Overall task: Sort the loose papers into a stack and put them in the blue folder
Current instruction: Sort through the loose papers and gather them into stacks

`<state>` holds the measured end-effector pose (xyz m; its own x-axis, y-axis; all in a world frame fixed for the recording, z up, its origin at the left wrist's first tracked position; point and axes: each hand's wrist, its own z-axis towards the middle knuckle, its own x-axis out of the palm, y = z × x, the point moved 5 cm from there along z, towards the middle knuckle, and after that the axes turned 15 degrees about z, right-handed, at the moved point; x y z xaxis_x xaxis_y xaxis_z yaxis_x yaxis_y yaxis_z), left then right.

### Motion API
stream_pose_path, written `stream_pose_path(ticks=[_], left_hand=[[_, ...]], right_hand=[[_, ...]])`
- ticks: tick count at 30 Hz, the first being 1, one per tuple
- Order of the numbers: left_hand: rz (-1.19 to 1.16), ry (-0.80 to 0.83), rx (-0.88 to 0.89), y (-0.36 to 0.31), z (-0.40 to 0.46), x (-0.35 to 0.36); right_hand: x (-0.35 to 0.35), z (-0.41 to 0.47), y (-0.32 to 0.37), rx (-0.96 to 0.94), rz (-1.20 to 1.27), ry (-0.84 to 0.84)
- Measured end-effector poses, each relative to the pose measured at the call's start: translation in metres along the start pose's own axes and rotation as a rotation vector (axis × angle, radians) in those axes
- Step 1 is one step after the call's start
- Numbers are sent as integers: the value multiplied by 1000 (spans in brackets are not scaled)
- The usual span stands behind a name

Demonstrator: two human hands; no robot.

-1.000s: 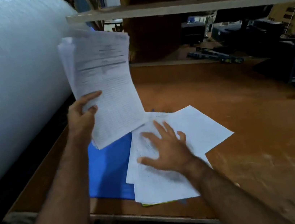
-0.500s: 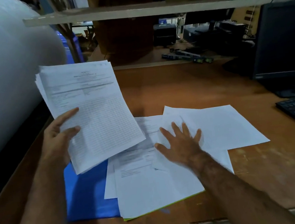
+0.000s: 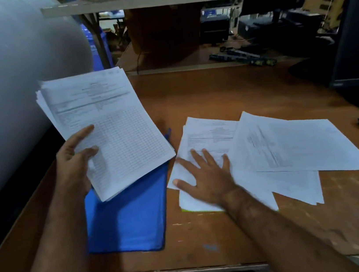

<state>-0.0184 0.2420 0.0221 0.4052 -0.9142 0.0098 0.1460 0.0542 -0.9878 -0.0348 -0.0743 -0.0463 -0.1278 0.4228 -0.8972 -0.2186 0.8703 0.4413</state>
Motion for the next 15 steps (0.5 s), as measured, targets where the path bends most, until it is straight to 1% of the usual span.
stream_pose_path(ticks=[2,4,6,8,10,12,15], left_hand=[[7,40,-11,2,-3,5],[38,118,-32,1,-8,10],[57,209,-58,1,-12,13],[72,288,-71,0,-16,18],[69,324,-59,2,-18,23],[56,369,-46,2,-22,34],[26,413,-35,9,-22,51]], right_hand=[[-12,11,-20,43,-30,24],[-23,17,-36,54,-44,39],[-39,18,-49,65,-53,-25],[-57,11,-66,163,-58,-117],[-63,0,-84,324,-40,-125],[-54,-15,-84,401,-8,-74],[-44,-25,-63,361,75,-89]])
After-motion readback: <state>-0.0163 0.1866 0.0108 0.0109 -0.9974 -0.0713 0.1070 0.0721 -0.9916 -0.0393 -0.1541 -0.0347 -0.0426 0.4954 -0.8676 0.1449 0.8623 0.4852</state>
